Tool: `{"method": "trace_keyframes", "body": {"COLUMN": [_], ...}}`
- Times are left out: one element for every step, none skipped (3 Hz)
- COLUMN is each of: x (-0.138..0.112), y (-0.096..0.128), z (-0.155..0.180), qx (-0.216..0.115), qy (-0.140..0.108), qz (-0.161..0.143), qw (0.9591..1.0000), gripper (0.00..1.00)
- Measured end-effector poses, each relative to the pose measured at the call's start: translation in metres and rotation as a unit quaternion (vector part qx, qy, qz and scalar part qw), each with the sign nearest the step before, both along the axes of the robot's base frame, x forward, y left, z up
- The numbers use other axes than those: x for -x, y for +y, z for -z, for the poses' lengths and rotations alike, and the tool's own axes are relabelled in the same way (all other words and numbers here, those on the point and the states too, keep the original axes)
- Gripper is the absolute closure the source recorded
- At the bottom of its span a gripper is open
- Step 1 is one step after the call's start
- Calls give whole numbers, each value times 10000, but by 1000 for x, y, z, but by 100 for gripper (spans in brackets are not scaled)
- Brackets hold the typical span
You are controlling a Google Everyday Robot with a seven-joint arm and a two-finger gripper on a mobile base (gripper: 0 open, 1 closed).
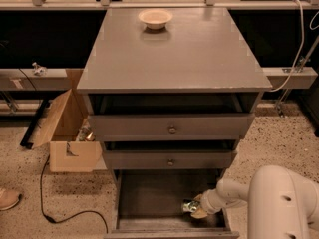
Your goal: Pick green can from bottom drawer and place on counter
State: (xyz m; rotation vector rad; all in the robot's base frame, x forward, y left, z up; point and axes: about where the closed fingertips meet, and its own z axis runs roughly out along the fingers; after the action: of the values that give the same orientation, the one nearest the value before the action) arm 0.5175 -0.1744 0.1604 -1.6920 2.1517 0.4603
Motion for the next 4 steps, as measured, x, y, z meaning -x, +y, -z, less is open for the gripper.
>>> {"method": "trace_keyframes", "body": {"x": [4,7,25,29], "y": [-30,-66,-66,-63], "z": [-75,-135,-146,-159], "qx": [-411,-838,-1065,-1111], "qy": [-465,-729,-552,-528], "qz": [24,-101,-304,-381], "qw": [9981,9938,9923,9917], "gripper": [100,100,100,100]}}
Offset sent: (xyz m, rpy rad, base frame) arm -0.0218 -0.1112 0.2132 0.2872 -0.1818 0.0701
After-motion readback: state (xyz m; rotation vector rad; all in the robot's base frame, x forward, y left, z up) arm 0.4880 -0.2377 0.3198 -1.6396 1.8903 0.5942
